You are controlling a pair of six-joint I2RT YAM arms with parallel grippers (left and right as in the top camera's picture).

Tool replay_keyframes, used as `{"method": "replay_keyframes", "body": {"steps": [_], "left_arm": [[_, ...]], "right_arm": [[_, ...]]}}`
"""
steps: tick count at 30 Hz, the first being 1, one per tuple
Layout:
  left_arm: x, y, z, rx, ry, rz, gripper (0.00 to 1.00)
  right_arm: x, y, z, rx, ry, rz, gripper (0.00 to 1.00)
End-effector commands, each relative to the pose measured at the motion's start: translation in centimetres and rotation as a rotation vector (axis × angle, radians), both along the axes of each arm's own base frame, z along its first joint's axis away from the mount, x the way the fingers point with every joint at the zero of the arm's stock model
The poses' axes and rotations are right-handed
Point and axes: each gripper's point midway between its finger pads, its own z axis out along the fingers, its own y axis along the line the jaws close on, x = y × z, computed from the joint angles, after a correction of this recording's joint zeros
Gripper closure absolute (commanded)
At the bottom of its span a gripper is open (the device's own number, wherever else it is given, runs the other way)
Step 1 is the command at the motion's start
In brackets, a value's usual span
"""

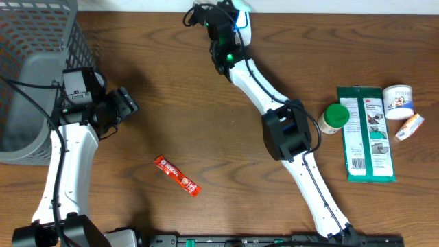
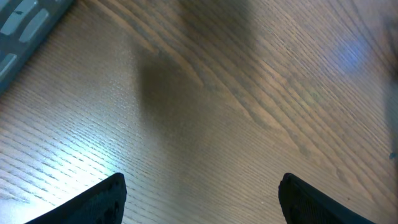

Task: Scan the item barcode
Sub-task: 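Lift the mint-green packet up to the white scanner with the right gripper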

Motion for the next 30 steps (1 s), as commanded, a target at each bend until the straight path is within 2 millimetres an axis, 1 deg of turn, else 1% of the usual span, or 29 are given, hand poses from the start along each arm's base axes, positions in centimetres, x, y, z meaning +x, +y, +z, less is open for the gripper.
{"method": "replay_keyframes", "body": {"steps": [1, 4, 9, 14, 19, 20, 23, 25, 27, 29, 30], "left_arm": [[0.4, 0.3, 0.8, 0.001, -0.021, 0.003, 0.20], [0.4, 0.3, 0.8, 0.001, -0.021, 0.003, 0.19], [0.4, 0.3, 0.8, 0.001, -0.021, 0.003, 0.19], [0.4, 0.3, 0.8, 0.001, -0.021, 0.003, 0.19], [0.4, 0.3, 0.8, 0.001, -0.021, 0.003, 0.19], [0.4, 0.3, 0.8, 0.001, -0.021, 0.003, 0.19], [0.4, 0.3, 0.8, 0.001, -0.021, 0.003, 0.19], [0.4, 0.3, 0.8, 0.001, -0.021, 0.003, 0.20], [0.4, 0.3, 0.8, 0.001, -0.021, 0.003, 0.20], [0.4, 0.3, 0.8, 0.001, -0.021, 0.003, 0.20], [0.4, 0.3, 0.8, 0.001, -0.021, 0.003, 0.20]], "right_arm": [[-0.1, 0.4, -0.4, 0.021, -0.002, -0.001, 0.99], [-0.4, 0.4, -0.3, 0.024, -0.008, -0.030, 0.99], [-0.8, 0.2, -0.2, 0.143, -0.033, -0.092, 0.99], [-1.4, 1.3, -0.1, 0.159, -0.038, -0.088, 0.99], [-1.6, 0.4, 0.7, 0.181, -0.079, -0.154, 0.99], [-1.6, 0.0, 1.2, 0.207, -0.106, -0.179, 0.99], [-1.8, -1.3, 3.8, 0.294, -0.225, -0.250, 0.99], [-2.0, -1.7, 5.8, 0.351, -0.299, -0.265, 0.99], [-2.1, -1.7, 7.4, 0.378, -0.328, -0.261, 0.99], [-2.5, -1.9, 9.8, 0.424, -0.339, -0.259, 0.99], [-2.6, -1.9, 10.4, 0.432, -0.333, -0.258, 0.99]]}}
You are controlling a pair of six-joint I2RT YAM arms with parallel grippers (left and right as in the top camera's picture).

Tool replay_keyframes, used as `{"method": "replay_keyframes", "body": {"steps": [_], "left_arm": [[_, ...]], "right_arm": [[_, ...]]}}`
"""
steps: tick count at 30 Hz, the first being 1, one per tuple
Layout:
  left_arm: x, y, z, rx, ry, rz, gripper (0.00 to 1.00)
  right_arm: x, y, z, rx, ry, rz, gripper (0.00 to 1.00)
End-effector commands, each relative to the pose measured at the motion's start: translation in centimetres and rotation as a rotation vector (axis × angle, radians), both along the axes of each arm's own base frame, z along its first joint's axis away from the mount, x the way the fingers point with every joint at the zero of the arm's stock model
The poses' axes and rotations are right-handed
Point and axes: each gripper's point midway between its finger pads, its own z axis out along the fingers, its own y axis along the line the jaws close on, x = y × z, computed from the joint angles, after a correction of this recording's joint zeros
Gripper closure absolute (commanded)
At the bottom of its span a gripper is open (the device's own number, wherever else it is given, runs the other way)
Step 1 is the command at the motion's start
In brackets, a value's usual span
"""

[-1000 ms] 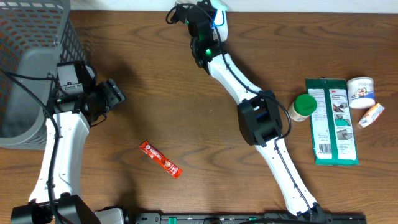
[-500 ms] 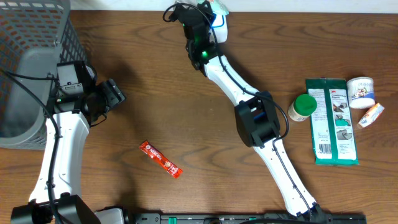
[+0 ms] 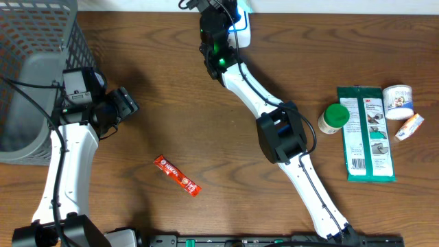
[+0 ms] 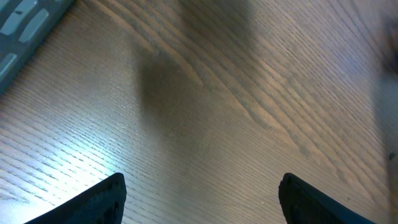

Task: Scan the item barcode
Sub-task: 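Lift the mint-green packet up to the white scanner with the right gripper, then carry the packet right and drop it beside the glove packet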

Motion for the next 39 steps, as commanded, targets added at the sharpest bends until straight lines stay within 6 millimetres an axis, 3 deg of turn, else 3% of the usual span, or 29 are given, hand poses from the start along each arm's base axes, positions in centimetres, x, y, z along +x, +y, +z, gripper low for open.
{"method": "replay_keyframes", "body": {"steps": [1, 6, 8, 10, 12, 14, 18, 20, 21, 23, 25, 28, 32, 33, 35, 37, 38, 39], "left_arm": [[0.4, 0.3, 0.8, 0.001, -0.021, 0.004, 0.20], [0.4, 0.3, 0.8, 0.001, -0.021, 0.004, 0.20], [0.4, 0.3, 0.8, 0.001, -0.021, 0.004, 0.19], [0.4, 0.3, 0.8, 0.001, -0.021, 0.004, 0.20], [0.4, 0.3, 0.8, 0.001, -0.021, 0.004, 0.19], [0.4, 0.3, 0.8, 0.001, -0.021, 0.004, 0.20], [0.4, 0.3, 0.8, 0.001, -0.021, 0.004, 0.19], [0.4, 0.3, 0.8, 0.001, -0.021, 0.004, 0.20], [0.4, 0.3, 0.8, 0.001, -0.021, 0.004, 0.19], [0.4, 0.3, 0.8, 0.001, -0.021, 0.004, 0.20], [0.4, 0.3, 0.8, 0.001, -0.021, 0.004, 0.20], [0.4, 0.3, 0.8, 0.001, -0.021, 0.004, 0.19], [0.4, 0.3, 0.8, 0.001, -0.021, 0.004, 0.19], [0.4, 0.3, 0.8, 0.001, -0.021, 0.004, 0.20], [0.4, 0.3, 0.8, 0.001, -0.021, 0.004, 0.19], [0.4, 0.3, 0.8, 0.001, -0.021, 0.004, 0.19], [0.4, 0.3, 0.8, 0.001, -0.021, 0.004, 0.20], [0.4, 0.3, 0.8, 0.001, -0.021, 0.004, 0.19]], "right_arm": [[-1.0, -0.6, 6.2, 0.108, -0.050, -0.009, 0.99], [-3.5, -1.3, 12.0, 0.239, 0.091, 0.085, 0.99], [-5.9, -2.0, 15.3, 0.381, 0.163, 0.166, 0.99], [-7.9, -1.9, 16.9, 0.461, 0.247, 0.255, 0.99], [-12.9, -2.0, 18.7, 0.550, 0.458, 0.449, 0.99], [-16.3, -4.3, 19.4, 0.624, 0.576, 0.471, 0.99], [-20.5, -13.2, 19.2, 0.798, 0.674, 0.225, 0.99], [-21.9, -17.8, 17.9, 0.856, 0.722, 0.078, 0.99], [-22.3, -19.1, 17.4, 0.864, 0.740, 0.039, 0.99], [-24.6, -24.8, 14.3, 0.898, 0.848, -0.158, 0.99], [-26.5, -28.8, 11.9, 0.943, 0.921, -0.332, 0.99], [-27.7, -36.1, 7.6, 1.037, 0.901, -0.636, 0.99], [-29.5, -40.1, 2.2, 1.071, 0.971, -0.789, 0.99], [-30.3, -40.9, -0.1, 1.078, 1.018, -0.813, 0.99], [-30.5, -40.5, -3.7, 1.085, 1.113, -0.748, 0.99], [-30.1, -40.2, -5.8, 1.082, 1.128, -0.719, 0.96], [-30.0, -40.3, -6.2, 1.081, 1.124, -0.717, 0.76], [-29.8, -40.3, -7.0, 1.081, 1.117, -0.715, 0.11]]}}
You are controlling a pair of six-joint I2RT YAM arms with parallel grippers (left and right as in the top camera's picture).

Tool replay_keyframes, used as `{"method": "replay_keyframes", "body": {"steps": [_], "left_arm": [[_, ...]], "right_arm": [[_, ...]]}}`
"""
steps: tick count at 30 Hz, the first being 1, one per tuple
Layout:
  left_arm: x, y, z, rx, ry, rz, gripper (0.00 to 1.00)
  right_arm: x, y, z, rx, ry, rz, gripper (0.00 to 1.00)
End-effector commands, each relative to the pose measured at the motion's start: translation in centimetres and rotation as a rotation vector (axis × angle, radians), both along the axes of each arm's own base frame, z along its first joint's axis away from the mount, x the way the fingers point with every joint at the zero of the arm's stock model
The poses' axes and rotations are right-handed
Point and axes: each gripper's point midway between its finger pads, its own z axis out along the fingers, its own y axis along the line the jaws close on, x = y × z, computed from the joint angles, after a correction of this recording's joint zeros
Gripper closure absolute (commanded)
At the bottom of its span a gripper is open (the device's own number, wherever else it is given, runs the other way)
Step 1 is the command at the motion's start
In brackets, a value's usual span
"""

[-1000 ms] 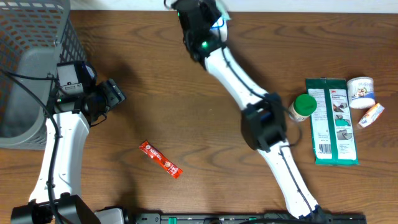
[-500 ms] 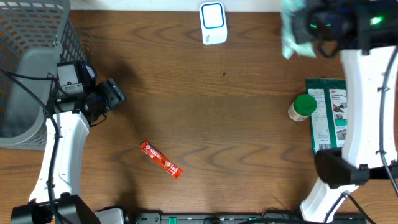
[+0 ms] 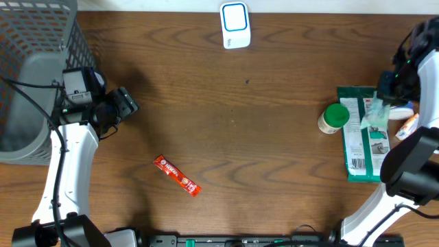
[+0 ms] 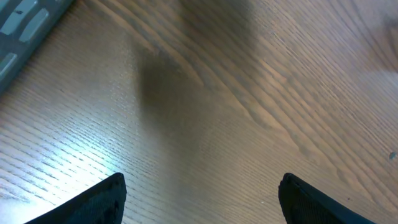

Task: Scan the item barcode
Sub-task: 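Carry the packet right and drop it beside the glove packet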

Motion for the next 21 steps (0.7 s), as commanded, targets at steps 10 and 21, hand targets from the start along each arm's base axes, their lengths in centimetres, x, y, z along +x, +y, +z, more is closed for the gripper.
{"method": "replay_keyframes", "body": {"steps": [10, 21], "left_arm": [[0.4, 0.3, 0.8, 0.001, -0.021, 0.003, 0.20], [0.4, 0.3, 0.8, 0.001, -0.022, 0.003, 0.19]], "right_arm": [[1.0, 3.4, 1.7, 0.180, -0.072, 0.090, 0.02], [3.6, 17.4, 6.4, 0.724, -0.272, 0.371, 0.40]]}}
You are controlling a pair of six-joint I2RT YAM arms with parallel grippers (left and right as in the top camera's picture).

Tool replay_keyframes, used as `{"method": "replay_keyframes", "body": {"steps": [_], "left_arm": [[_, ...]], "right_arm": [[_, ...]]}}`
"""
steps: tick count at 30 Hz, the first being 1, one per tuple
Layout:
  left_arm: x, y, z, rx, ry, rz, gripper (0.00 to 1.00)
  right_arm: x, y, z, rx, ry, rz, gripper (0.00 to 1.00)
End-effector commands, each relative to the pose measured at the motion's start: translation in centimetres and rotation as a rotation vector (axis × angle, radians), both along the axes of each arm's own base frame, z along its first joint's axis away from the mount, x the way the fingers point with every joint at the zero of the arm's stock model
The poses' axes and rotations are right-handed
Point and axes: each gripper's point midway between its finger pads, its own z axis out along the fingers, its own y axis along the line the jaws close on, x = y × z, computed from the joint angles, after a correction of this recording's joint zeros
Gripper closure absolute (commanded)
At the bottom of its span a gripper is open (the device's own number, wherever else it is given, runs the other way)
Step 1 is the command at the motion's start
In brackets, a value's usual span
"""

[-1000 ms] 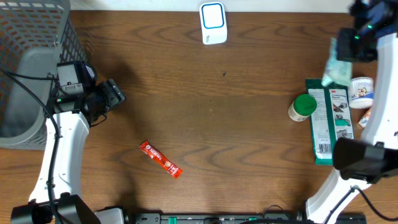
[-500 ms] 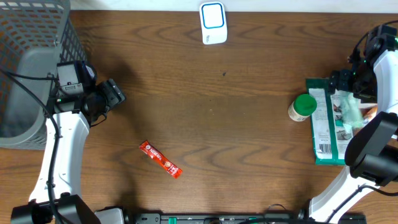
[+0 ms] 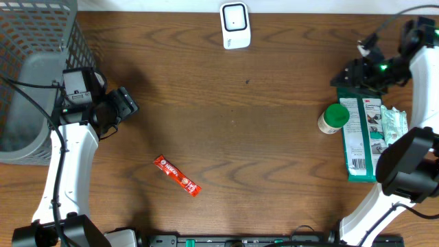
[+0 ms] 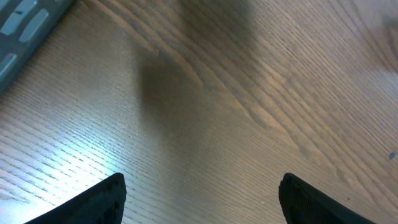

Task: Scan the item barcode
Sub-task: 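Carry the packet right and drop it beside the glove packet, then move the right gripper left and grasp the red Nescafe sachet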

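Observation:
The white barcode scanner stands at the table's far edge. A crinkled pale green packet lies at the right, beside the green wipes pack. My right gripper hovers at the pack's upper left corner, apart from the packet, its fingers spread with nothing between them. My left gripper is open over bare wood at the left; in the left wrist view the gripper shows both dark fingertips far apart.
A grey mesh basket fills the far left corner. A red sachet lies left of centre near the front. A green-capped bottle stands left of the wipes pack.
My right gripper was over the wipes pack with a pale green packet under it. Now the packet lies right of the pack and the gripper sits further up and left. The left arm is unchanged.
My right gripper was at the scanner at the far edge, and stayed there a second later. Then it was at the right side over the wipes pack with the pale packet. Now the packet rests on the table and the gripper is off it. The left arm never moved.

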Motion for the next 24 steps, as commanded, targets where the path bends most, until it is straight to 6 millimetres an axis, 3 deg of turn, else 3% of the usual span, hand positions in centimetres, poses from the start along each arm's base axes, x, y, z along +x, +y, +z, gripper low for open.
{"method": "replay_keyframes", "body": {"steps": [1, 5, 6, 13, 19, 24], "left_arm": [[0.4, 0.3, 0.8, 0.001, -0.021, 0.003, 0.19], [0.4, 0.3, 0.8, 0.001, -0.021, 0.003, 0.19], [0.4, 0.3, 0.8, 0.001, -0.021, 0.003, 0.19], [0.4, 0.3, 0.8, 0.001, -0.021, 0.003, 0.19], [0.4, 0.3, 0.8, 0.001, -0.021, 0.003, 0.19], [0.4, 0.3, 0.8, 0.001, -0.021, 0.003, 0.19]], "right_arm": [[0.5, 4.8, 2.0, 0.088, -0.076, 0.115, 0.39], [-0.2, 9.7, 2.0, 0.092, -0.076, 0.248, 0.40], [-0.8, 12.6, 2.0, 0.092, -0.087, 0.337, 0.38], [-4.4, 24.7, 1.3, 0.068, -0.147, 0.647, 0.46], [-8.7, 32.5, -1.6, -0.165, -0.186, 0.774, 0.46], [-13.2, 37.2, -4.7, -0.365, -0.277, 0.863, 0.52]]}}
